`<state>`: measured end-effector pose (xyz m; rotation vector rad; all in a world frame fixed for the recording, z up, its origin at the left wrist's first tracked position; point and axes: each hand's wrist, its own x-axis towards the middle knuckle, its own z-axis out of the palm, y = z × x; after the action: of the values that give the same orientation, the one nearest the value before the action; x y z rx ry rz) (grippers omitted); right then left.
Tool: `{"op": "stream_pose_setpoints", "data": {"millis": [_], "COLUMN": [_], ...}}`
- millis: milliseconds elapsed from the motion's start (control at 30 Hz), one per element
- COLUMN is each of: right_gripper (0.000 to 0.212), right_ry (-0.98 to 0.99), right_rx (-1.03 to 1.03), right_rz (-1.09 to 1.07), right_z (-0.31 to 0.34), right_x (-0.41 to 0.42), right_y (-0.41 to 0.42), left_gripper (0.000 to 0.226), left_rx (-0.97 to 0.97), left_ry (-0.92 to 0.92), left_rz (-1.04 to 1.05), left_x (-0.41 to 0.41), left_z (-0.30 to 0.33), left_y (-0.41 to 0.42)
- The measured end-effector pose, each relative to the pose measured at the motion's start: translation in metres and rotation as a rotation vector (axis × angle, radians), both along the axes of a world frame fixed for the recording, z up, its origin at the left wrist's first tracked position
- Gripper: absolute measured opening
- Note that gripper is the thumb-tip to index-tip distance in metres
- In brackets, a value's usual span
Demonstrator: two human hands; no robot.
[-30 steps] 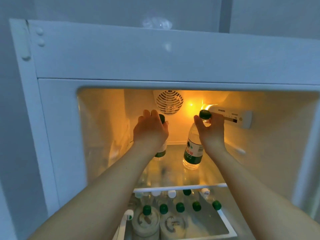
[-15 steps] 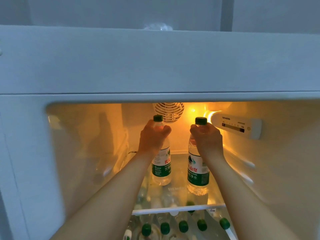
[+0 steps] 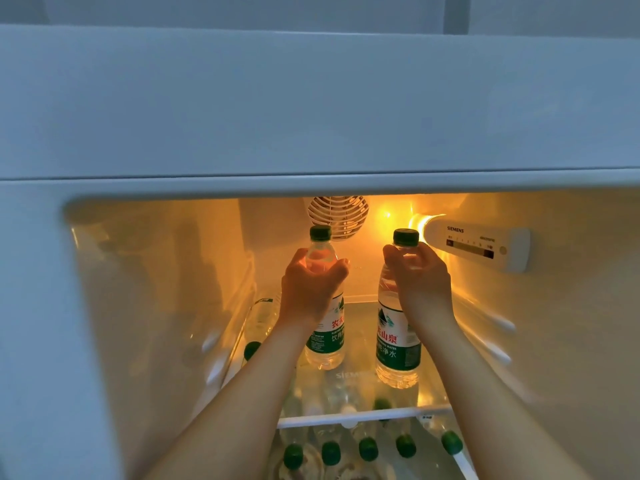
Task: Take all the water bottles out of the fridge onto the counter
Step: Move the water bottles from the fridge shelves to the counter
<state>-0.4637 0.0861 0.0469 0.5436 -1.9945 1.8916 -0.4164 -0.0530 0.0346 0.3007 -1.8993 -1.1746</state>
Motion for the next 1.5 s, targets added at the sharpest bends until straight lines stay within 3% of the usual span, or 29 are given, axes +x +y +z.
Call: {"op": "stream_pose_setpoints", "data": {"millis": [467, 700, 833, 1200, 1500], "right_gripper": [0.009, 0.019, 0.004, 0.013, 0.003], "right_ry": [0.077, 0.134, 0.126, 0.029, -0.089], "right_rx": [-0.162, -0.202, -0.207, -0.268, -0.206], "right_rz": [0.023, 0.075, 0.077, 0.166, 0.356], "right_z": [0.010, 0.034, 0.029, -0.006, -0.054], "right_x": [0.072, 0.115, 0.139, 0.237, 0.368], "right_y": [0.027, 0.038, 0.042, 0.043, 0.009], "left_gripper": [0.039, 0.024, 0.020, 0.014, 0.016], "left_rx": [0.209, 0.095, 0.066, 0.107, 0.265], "left_ry": [0.168, 0.239, 0.273, 0.250, 0.128], "left_rz": [0.019, 0.033, 0.029, 0.039, 0.241], "left_x": [0.083, 0.132, 0.164, 0.292, 0.440], "left_z": [-0.007, 0.006, 0.004, -0.014, -0.064], "left_y": [0.032, 0.044, 0.052, 0.061, 0.048]}}
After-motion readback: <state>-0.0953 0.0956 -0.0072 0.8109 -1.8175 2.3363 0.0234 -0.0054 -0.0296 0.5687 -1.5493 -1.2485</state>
